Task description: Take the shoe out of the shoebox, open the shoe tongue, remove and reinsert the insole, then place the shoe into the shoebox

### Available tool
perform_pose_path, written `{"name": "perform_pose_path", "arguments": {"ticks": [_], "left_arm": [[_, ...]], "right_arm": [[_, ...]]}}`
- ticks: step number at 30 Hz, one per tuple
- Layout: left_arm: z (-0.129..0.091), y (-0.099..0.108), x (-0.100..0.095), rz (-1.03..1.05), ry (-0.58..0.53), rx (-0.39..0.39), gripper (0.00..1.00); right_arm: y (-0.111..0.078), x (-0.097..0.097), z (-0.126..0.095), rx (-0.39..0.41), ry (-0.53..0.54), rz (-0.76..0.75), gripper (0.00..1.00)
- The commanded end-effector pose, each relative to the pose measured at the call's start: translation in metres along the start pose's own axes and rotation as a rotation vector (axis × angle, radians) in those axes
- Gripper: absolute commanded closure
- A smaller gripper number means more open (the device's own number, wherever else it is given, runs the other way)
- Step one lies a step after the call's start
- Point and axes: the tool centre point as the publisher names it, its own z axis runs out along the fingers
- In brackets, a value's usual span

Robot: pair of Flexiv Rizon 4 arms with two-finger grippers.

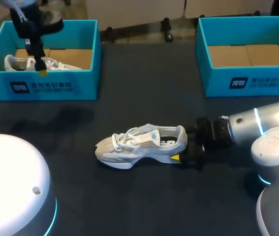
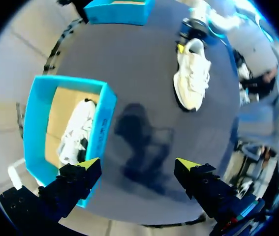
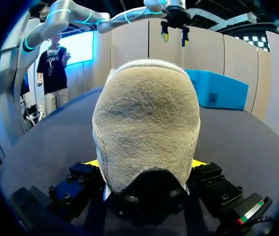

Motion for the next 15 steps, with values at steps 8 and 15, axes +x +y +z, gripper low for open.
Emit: {"name": "perform_pose_path", "arguments": {"ticks": [8,15], "left_arm": [[-0.0015,-0.0038,-0.0088,-0.106,0.056,-0.009,0.0],[-0.0012,-0.0083,-0.0039,-0.348,0.024,0.001,0.0]], "right_arm": [[-0.0033,0.001,0.0064,0.002,-0.002,0.0,1.0],[-0.0033,0.001,0.0064,0.002,-0.002,0.0,1.0]]}}
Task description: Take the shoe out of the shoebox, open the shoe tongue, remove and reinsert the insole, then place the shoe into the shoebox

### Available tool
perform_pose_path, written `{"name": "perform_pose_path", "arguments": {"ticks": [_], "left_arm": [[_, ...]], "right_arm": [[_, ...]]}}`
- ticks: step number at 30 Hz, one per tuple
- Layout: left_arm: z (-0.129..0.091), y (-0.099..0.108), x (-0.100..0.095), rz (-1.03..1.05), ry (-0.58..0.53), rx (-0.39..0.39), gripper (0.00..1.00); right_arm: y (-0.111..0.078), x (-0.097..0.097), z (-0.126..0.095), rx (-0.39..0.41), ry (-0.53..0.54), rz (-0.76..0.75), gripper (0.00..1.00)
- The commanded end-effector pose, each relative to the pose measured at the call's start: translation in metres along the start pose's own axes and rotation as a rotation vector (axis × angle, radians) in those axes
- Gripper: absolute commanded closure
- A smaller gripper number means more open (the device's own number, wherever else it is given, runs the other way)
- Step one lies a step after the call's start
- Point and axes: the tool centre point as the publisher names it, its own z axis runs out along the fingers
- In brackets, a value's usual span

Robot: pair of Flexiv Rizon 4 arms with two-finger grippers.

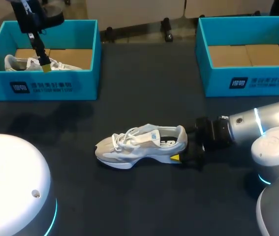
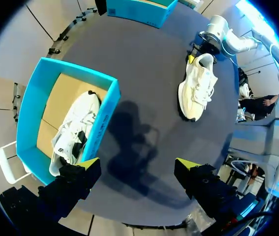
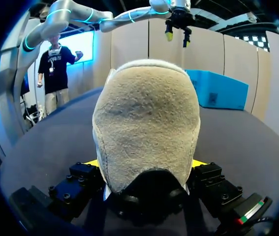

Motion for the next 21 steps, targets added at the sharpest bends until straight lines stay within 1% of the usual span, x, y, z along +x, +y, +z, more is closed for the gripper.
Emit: {"name": "perform_pose_path", "arguments": {"ticks": [1,3,4,6,7,9,14,19,21], "left_arm": [[0.002,-0.01,0.006,-0.289,-0.009,0.012,0.0],[0.008,-0.014,0.012,-0.356,-0.11,0.069,0.0],[0.012,-0.02,0.013,-0.429,-0.102,0.047,0.0],[0.019,-0.03,0.017,-0.512,-0.127,0.062,0.0],[0.022,-0.035,0.017,-0.593,-0.113,0.035,0.0],[0.024,-0.039,0.023,-0.646,-0.104,0.042,0.0],[0.024,-0.043,0.034,-0.819,-0.048,0.018,0.0],[0.025,-0.043,0.054,-0.927,-0.021,0.012,0.0],[0.026,-0.043,0.063,-0.979,-0.008,0.032,0.0]], "right_arm": [[-0.003,0.001,0.006,0.002,-0.002,0.0,1.0],[-0.003,0.001,0.006,0.002,-0.002,0.0,1.0],[-0.003,0.001,0.006,0.002,-0.002,0.0,1.0],[-0.003,0.001,0.006,0.002,-0.002,0.0,1.0],[-0.003,0.001,0.006,0.002,-0.002,0.0,1.0],[-0.003,0.001,0.006,0.002,-0.002,0.0,1.0],[-0.003,0.001,0.006,0.002,-0.002,0.0,1.0],[-0.003,0.001,0.006,0.002,-0.002,0.0,1.0],[-0.003,0.001,0.006,0.002,-0.002,0.0,1.0]]}}
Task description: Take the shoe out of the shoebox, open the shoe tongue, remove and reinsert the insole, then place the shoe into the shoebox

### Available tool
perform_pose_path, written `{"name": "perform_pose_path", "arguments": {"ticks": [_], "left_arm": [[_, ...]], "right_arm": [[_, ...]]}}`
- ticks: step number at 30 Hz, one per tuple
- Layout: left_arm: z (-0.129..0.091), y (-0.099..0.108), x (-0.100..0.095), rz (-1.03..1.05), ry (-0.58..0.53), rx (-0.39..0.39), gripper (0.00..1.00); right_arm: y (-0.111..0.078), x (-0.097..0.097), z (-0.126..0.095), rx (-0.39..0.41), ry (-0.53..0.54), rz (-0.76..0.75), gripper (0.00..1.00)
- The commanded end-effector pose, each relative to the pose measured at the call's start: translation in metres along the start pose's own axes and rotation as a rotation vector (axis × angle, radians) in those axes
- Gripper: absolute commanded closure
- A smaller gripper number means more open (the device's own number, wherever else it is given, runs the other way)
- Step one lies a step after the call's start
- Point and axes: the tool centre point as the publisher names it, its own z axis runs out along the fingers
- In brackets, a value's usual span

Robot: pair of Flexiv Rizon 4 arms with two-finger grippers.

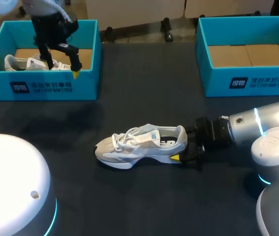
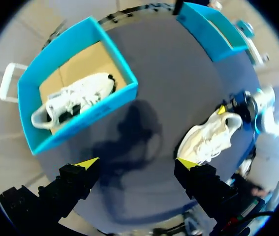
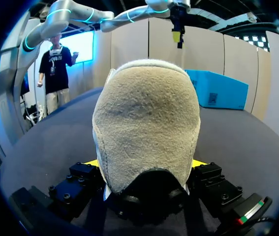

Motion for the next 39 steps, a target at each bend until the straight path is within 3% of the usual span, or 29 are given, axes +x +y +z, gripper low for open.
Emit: {"name": "perform_pose_path", "arguments": {"ticks": [1,8,18,29,39], "left_arm": [[-0.001,0.014,0.014,-0.313,0.04,0.001,0.0],[0.007,0.047,0.037,-0.342,0.077,0.003,0.0],[0.021,0.068,0.08,-0.342,0.075,0.008,0.0],[0.041,0.064,0.138,-0.32,0.023,0.005,0.0],[0.056,0.061,0.172,-0.321,-0.025,0.021,0.0]], "right_arm": [[-0.003,0.001,0.006,0.002,-0.002,0.0,1.0],[-0.003,0.001,0.006,0.002,-0.002,0.0,1.0],[-0.003,0.001,0.006,0.002,-0.002,0.0,1.0],[-0.003,0.001,0.006,0.002,-0.002,0.0,1.0],[-0.003,0.001,0.006,0.002,-0.002,0.0,1.0]]}}
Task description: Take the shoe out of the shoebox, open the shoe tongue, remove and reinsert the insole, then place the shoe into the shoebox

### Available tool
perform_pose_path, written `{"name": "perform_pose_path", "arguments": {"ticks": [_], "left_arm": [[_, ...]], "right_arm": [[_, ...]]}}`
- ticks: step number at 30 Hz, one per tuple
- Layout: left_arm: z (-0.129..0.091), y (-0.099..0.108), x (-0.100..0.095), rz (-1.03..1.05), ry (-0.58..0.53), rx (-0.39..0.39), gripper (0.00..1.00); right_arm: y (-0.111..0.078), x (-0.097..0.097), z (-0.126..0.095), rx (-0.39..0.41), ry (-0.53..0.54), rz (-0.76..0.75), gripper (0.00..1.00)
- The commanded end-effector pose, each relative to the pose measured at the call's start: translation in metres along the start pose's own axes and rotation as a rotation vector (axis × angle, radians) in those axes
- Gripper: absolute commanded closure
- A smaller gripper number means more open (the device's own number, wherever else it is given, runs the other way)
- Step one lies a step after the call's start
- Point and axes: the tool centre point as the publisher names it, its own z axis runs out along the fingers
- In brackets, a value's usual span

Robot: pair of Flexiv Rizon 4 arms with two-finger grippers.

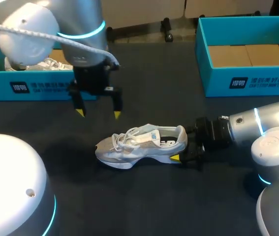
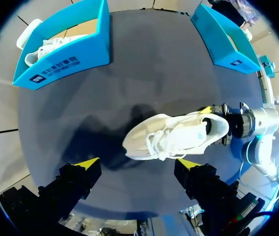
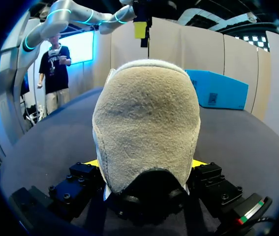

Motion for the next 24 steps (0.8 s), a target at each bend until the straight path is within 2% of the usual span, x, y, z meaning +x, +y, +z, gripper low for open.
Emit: {"name": "perform_pose_path", "arguments": {"ticks": [1,7,24], "left_arm": [[0.01,-0.001,0.018,-0.009,-0.035,-0.001,0.0],[0.02,0.009,0.035,0.022,-0.067,-0.021,0.0],[0.02,0.009,0.035,0.022,-0.067,-0.021,0.0]], "right_arm": [[-0.003,0.001,0.006,0.002,-0.003,0.0,1.0],[-0.003,0.001,0.006,0.002,-0.003,0.0,1.0],[-0.003,0.001,0.006,0.002,-0.003,0.0,1.0]]}}
